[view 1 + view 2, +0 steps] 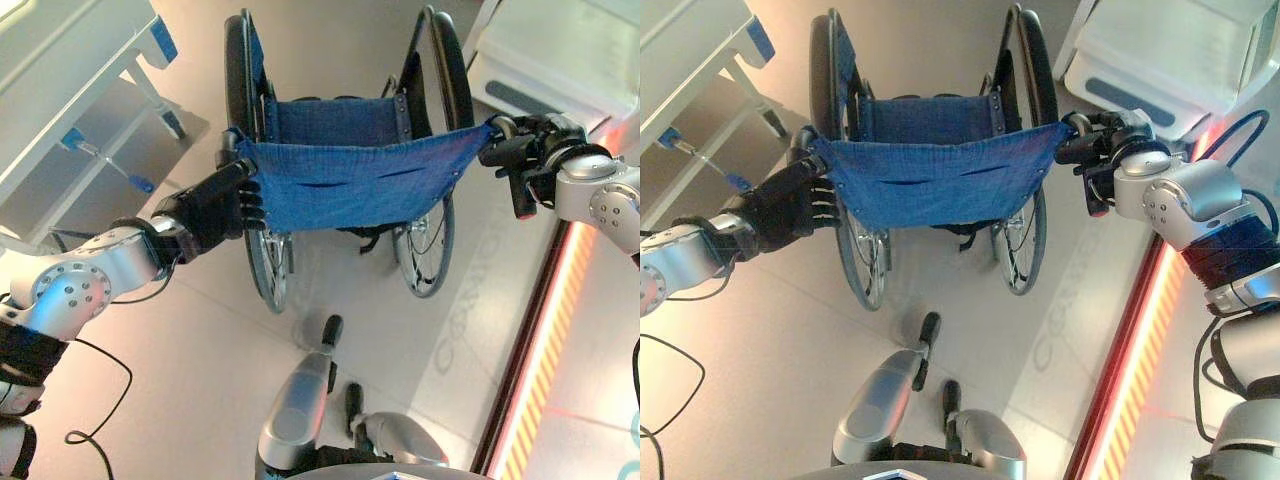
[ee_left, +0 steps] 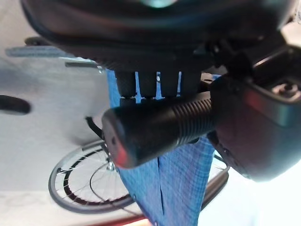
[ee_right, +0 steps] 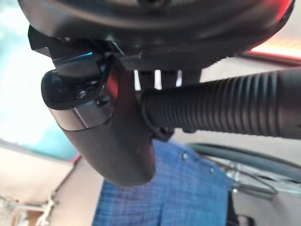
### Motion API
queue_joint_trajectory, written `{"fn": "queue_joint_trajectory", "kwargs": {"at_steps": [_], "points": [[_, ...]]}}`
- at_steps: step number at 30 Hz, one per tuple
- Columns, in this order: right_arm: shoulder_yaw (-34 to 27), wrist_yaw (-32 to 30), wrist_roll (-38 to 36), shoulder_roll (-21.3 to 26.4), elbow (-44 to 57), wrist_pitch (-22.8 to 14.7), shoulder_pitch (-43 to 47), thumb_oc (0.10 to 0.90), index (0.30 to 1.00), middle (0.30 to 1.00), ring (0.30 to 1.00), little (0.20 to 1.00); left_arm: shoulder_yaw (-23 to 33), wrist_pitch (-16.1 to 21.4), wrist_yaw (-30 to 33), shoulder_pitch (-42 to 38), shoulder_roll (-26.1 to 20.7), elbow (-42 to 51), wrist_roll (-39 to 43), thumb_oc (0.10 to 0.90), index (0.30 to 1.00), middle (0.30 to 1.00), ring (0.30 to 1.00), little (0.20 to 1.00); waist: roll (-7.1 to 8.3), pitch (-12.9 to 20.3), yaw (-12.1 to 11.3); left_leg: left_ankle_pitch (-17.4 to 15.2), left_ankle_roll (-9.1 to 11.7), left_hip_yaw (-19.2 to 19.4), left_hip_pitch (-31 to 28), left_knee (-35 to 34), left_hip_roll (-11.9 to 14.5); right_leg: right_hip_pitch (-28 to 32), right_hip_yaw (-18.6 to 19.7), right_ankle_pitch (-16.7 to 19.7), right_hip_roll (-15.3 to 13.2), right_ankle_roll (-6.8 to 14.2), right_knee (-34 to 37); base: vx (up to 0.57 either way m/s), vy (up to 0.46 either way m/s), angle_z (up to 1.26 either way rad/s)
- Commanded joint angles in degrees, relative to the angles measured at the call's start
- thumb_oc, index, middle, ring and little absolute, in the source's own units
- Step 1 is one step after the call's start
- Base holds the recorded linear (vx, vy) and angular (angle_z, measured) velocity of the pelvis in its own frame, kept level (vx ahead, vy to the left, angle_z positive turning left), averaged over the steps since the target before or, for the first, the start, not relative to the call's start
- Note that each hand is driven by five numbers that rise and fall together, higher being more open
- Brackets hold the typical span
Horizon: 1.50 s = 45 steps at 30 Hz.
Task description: Push the wheelchair next to the bed
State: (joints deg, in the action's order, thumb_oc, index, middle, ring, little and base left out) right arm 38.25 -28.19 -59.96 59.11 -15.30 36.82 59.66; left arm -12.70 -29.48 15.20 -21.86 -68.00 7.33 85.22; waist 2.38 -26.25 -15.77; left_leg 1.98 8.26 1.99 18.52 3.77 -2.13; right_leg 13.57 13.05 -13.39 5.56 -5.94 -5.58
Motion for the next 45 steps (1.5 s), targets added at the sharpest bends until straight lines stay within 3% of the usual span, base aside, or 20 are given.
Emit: {"fn": "queue_joint_trajectory", "kwargs": {"at_steps": [1, 3, 6, 8, 9, 10, 12, 14, 18, 21, 22, 25, 27, 33, 36, 37, 40, 42, 43, 45], "points": [[-3.1, 7.3, 2.1, -4.0, 6.2, -8.9, 0.4, 0.400, 0.300, 0.300, 0.300, 0.300, 15.2, 11.4, -0.1, -1.0, 2.4, -2.8, -3.8, 0.400, 0.300, 0.300, 0.300, 0.300, -3.07, 9.9, 2.6, 15.2, -2.7, 4.4, 3.0, -3.8, -0.6, 0.9, -15.3, 5.2, 2.5, 6.4, 1.6, 0.45, 0.105, -0.34], [-3.2, 8.7, 3.0, -6.1, 3.9, -8.8, 0.6, 0.400, 0.300, 0.300, 0.300, 0.300, 16.1, 9.9, -1.5, -1.4, 2.6, -3.8, -5.3, 0.400, 0.300, 0.300, 0.300, 0.300, -2.67, 12.6, 2.3, 8.8, -5.4, 7.4, 0.6, -0.9, -0.4, 1.9, -15.9, 1.3, 1.8, 7.1, -1.5, 0.64, 0.187, -0.42], [-4.3, 9.7, 3.2, -6.9, 3.3, -7.9, -0.7, 0.400, 0.300, 0.300, 0.300, 0.300, 15.6, 7.2, -2.2, -3.5, 1.7, -5.1, -6.0, 0.400, 0.300, 0.300, 0.300, 0.300, -1.22, 15.4, 1.5, 5.2, -8.1, 8.5, 0.0, 4.6, -1.3, 2.8, -16.9, 1.5, 1.3, 8.8, -7.9, 0.54, 0.132, -0.39], [-4.5, 9.9, 3.3, -7.2, 3.1, -7.1, -1.4, 0.400, 0.300, 0.300, 0.300, 0.300, 15.4, 5.6, -3.0, -5.1, 0.8, -5.9, -7.3, 0.400, 0.300, 0.300, 0.300, 0.300, 0.24, 17.1, 1.2, 4.1, -9.5, 7.9, -1.9, 5.0, -3.0, 0.8, -16.6, 9.4, 1.3, 12.6, -16.4, 0.58, 0.140, -0.30], [-4.5, 10.0, 3.3, -7.2, 3.1, -7.1, -1.4, 0.400, 0.300, 0.300, 0.300, 0.300, 15.4, 5.6, -3.1, -5.3, 0.7, -6.0, -7.3, 0.400, 0.300, 0.300, 0.300, 0.300, 0.32, 17.4, 1.0, 4.2, -9.5, 7.8, -2.0, 4.9, -3.1, 0.4, -16.4, 10.4, 1.3, 13.0, -17.1, 0.52, 0.136, -0.16], [-4.3, 9.3, 2.5, -6.9, 3.7, -6.9, -1.3, 0.400, 0.300, 0.300, 0.300, 0.300, 15.7, 5.2, -2.4, -6.0, -0.4, -5.4, -6.1, 0.400, 0.300, 0.300, 0.300, 0.300, 0.58, 18.1, 0.9, 3.5, -10.1, 7.0, -3.3, 4.8, -3.8, -1.8, -15.7, 16.5, 2.2, 15.3, -23.1, 0.47, 0.118, 0.06], [-4.5, 8.5, 1.8, -7.3, 4.2, -6.6, -0.9, 0.400, 0.300, 0.300, 0.300, 0.300, 15.9, 5.0, -2.3, -6.7, -0.9, -5.5, -5.2, 0.400, 0.300, 0.300, 0.300, 0.300, 0.51, 18.5, 1.2, 2.7, -10.4, 6.4, -4.3, 5.2, -4.2, -4.7, -15.7, 19.7, 2.5, 16.4, -26.6, 0.47, 0.111, 0.23], [-4.5, 7.8, 2.1, -8.1, 4.0, -5.8, -0.2, 0.400, 0.300, 0.300, 0.300, 0.300, 15.8, 4.6, -3.0, -7.3, -1.4, -5.8, -4.8, 0.400, 0.300, 0.300, 0.300, 0.300, 0.15, 18.6, 1.4, 1.9, -10.4, 5.6, -4.6, 5.9, -5.2, -6.9, -16.9, 17.3, 0.9, 15.7, -25.0, 0.38, 0.068, 0.21], [-3.1, 6.4, 1.2, -7.8, 3.2, -5.9, 3.4, 0.400, 0.300, 0.300, 0.300, 0.300, 14.2, 6.8, -2.7, -8.9, -2.2, -5.5, -3.0, 0.400, 0.300, 0.300, 0.300, 0.300, -0.74, 16.8, 2.4, 2.5, -8.3, 3.9, -2.4, 11.3, -5.9, -7.5, -19.8, 5.8, -2.2, 9.4, -7.4, 0.22, -0.048, 0.18], [-0.9, 8.6, 1.7, -6.6, 0.5, -8.7, 8.4, 0.400, 0.300, 0.300, 0.300, 0.300, 11.2, 10.7, -0.5, -13.3, -1.6, -6.3, -2.5, 0.400, 0.300, 0.300, 0.300, 0.300, -1.50, 12.9, 4.7, 1.2, -7.4, 1.4, -2.0, 15.4, -6.0, -12.4, -19.3, 11.5, -7.2, 9.6, 2.3, 0.09, -0.154, 0.62], [-0.4, 9.2, 1.9, -5.9, 0.7, -9.1, 10.2, 0.400, 0.300, 0.300, 0.300, 0.300, 9.6, 12.1, 0.7, -16.0, -1.3, -7.0, -2.2, 0.400, 0.300, 0.300, 0.300, 0.300, -1.78, 11.2, 6.2, -1.7, -7.4, 0.0, -4.1, 15.3, -5.7, -16.2, -18.8, 15.7, -10.7, 11.8, 4.8, 0.19, -0.247, 0.65], [-1.6, 8.6, 1.9, -5.3, 3.5, -7.6, 11.0, 0.400, 0.300, 0.300, 0.300, 0.300, 8.4, 12.6, 2.0, -19.2, -1.5, -7.7, -2.1, 0.400, 0.300, 0.300, 0.300, 0.300, -1.91, 9.0, 8.9, -7.7, -7.5, -1.9, -9.4, 13.6, -4.2, -23.7, -17.5, 22.1, -16.1, 15.8, 5.5, 0.35, -0.321, 0.70], [-3.6, 7.2, 1.2, -4.7, 6.3, -4.7, 11.0, 0.400, 0.300, 0.300, 0.300, 0.300, 7.6, 12.0, 2.2, -21.0, -1.7, -8.1, -1.4, 0.400, 0.300, 0.300, 0.300, 0.300, -1.89, 7.9, 10.4, -10.4, -7.4, -3.0, -12.8, 14.6, -1.7, -27.4, -16.6, 22.8, -16.2, 16.6, 1.8, 0.59, -0.377, 0.20], [-1.2, 7.9, -1.1, -1.6, 6.8, -3.2, 13.0, 0.400, 0.300, 0.300, 0.300, 0.300, 10.4, 15.2, -0.5, -13.3, 0.0, -5.3, -1.7, 0.400, 0.300, 0.300, 0.300, 0.300, 1.33, 11.0, 10.8, -0.4, -4.2, -4.8, -12.3, 30.7, 4.7, -24.3, -21.1, 18.5, -11.9, 11.0, -0.6, 0.44, -0.311, 0.19], [1.0, 6.2, -2.8, -0.2, 9.0, -4.9, 13.4, 0.400, 0.300, 0.300, 0.300, 0.300, 14.9, 16.1, 1.3, -7.5, 0.4, 0.0, -0.9, 0.400, 0.300, 0.300, 0.300, 0.300, 3.82, 10.5, 9.8, 1.9, -5.0, -6.0, -6.3, 47.8, 2.3, -21.0, -21.5, 16.7, -9.0, 7.5, -0.4, 0.37, -0.342, 0.06], [1.2, 6.0, -2.9, -0.3, 9.1, -4.9, 13.6, 0.400, 0.300, 0.300, 0.300, 0.300, 15.3, 16.1, 1.5, -7.1, 0.5, 0.2, -0.7, 0.400, 0.300, 0.300, 0.300, 0.300, 3.81, 10.6, 9.9, 1.8, -5.1, -6.1, -5.9, 48.2, 2.2, -20.9, -21.5, 16.6, -8.9, 7.5, -0.4, 0.34, -0.213, 0.05], [0.6, 4.8, -2.5, -1.2, 11.4, -4.1, 12.9, 0.400, 0.300, 0.300, 0.300, 0.300, 17.5, 15.2, 2.0, -4.5, 2.4, 1.4, -0.1, 0.400, 0.300, 0.300, 0.300, 0.300, 4.04, 10.1, 7.8, -0.1, -6.9, -6.5, -2.5, 42.4, -1.2, -16.6, -20.0, 15.1, -6.1, 7.3, -0.1, 0.45, -0.130, -0.11], [1.0, 3.8, -1.4, -2.5, 12.8, -3.7, 13.3, 0.400, 0.300, 0.300, 0.300, 0.300, 18.4, 15.4, 2.3, -3.1, 2.7, 2.6, 0.3, 0.400, 0.300, 0.300, 0.300, 0.300, 3.32, 10.1, 6.4, 1.2, -6.9, -4.4, -2.3, 30.6, -2.0, -13.9, -19.2, 13.3, -3.8, 7.4, 0.4, 0.46, -0.062, -0.18], [1.5, 3.5, -0.7, -3.5, 12.2, -4.4, 13.7, 0.400, 0.300, 0.300, 0.300, 0.300, 18.3, 16.1, 2.2, -2.4, 3.0, 3.2, 0.7, 0.400, 0.300, 0.300, 0.300, 0.300, 2.09, 9.9, 5.3, 4.1, -6.0, -2.2, -1.8, 20.9, -2.0, -11.7, -18.9, 11.8, -1.6, 7.1, 0.9, 0.37, -0.033, -0.38], [2.1, 3.8, 0.8, -5.0, 10.7, -5.6, 13.8, 0.400, 0.300, 0.300, 0.300, 0.300, 17.6, 16.9, 1.5, -1.9, 3.8, 3.6, 0.2, 0.400, 0.300, 0.300, 0.300, 0.300, 0.98, 9.5, 4.0, 7.7, -4.8, 0.7, -0.3, 13.4, -2.4, -9.3, -18.6, 10.5, 0.4, 6.5, 1.6, 0.50, -0.062, -0.77]]}}
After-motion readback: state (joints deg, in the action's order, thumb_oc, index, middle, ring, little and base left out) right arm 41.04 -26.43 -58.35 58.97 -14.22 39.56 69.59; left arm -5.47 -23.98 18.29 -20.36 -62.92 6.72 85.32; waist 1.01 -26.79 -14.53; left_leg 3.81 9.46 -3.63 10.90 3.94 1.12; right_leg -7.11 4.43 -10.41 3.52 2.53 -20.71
